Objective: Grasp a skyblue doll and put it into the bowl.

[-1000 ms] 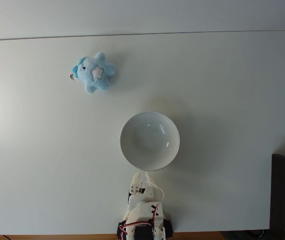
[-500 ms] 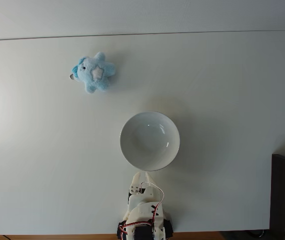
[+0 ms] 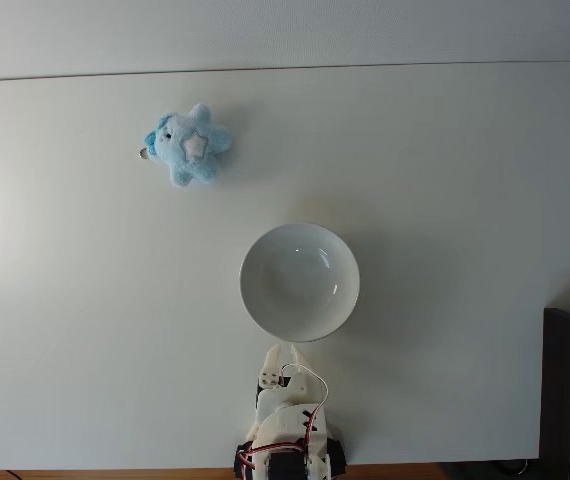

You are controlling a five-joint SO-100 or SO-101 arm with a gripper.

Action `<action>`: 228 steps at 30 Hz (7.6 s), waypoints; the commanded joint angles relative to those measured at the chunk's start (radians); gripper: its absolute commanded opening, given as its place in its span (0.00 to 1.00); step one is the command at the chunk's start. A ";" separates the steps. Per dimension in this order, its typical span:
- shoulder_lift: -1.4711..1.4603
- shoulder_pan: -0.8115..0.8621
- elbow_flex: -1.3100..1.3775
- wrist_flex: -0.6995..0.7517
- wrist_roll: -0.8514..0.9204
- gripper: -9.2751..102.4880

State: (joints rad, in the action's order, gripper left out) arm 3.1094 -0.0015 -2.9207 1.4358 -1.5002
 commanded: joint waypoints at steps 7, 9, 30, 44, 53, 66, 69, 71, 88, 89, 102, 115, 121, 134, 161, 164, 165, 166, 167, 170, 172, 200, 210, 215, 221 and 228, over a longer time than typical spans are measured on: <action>0.290 -0.003 -0.034 0.021 -0.002 0.13; 0.290 -0.006 -0.034 0.021 -0.002 0.13; 0.291 -0.009 0.198 0.012 -0.003 0.13; 0.291 -0.009 0.446 0.011 -0.003 0.13; 0.296 0.000 0.583 0.011 -0.003 0.14; 0.291 0.003 0.615 0.008 -0.003 0.42; 0.293 0.005 0.617 -0.035 -0.005 0.51; 0.293 0.005 0.617 -0.074 -0.005 0.56; 0.258 0.006 0.615 -0.252 -0.003 0.70; 0.235 0.006 0.615 -0.258 -0.003 0.70; -0.250 0.005 0.847 -0.275 -0.005 0.70; -0.922 -0.012 1.339 -0.275 -0.006 0.70; -1.207 -0.057 1.560 -0.275 -0.006 0.70; -1.663 -0.140 1.970 -0.275 -0.005 0.70; -2.158 -0.262 2.313 -0.275 -0.006 0.74; -2.187 -0.252 2.313 -0.279 -0.008 0.80; -2.200 -0.249 2.313 -0.287 -0.008 0.82; -2.212 -0.249 2.313 -0.299 -0.008 0.84; -2.224 -0.247 2.313 -0.314 -0.008 0.86; -2.253 -0.247 2.313 -0.368 -0.006 0.89; -2.269 -0.247 2.313 -0.408 -0.003 0.89; -2.517 -0.230 2.313 -0.578 0.008 0.89; -2.571 -0.229 2.303 -0.660 0.008 0.89; -2.571 -0.229 2.301 -0.660 -0.006 0.86; -2.569 -0.230 2.310 -0.660 -0.006 0.75; -2.569 -0.232 2.312 -0.660 -0.006 0.65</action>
State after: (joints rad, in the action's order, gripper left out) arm 0.5323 -0.2424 -0.6473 0.7854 -1.4987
